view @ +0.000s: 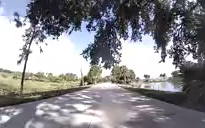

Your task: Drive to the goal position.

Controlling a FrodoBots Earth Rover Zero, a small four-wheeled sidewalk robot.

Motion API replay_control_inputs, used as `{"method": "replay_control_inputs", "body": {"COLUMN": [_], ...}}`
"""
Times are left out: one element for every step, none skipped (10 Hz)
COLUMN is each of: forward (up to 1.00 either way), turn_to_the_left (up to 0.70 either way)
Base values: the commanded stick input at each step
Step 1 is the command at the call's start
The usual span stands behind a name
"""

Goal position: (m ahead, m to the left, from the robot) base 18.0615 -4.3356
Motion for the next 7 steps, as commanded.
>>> {"method": "replay_control_inputs", "body": {"forward": [0.85,0.85,0.85,0.85,0.85,0.85,0.85], "turn_to_the_left": [0.0,0.0,0.0,0.0,0.0,0.0,0.0]}}
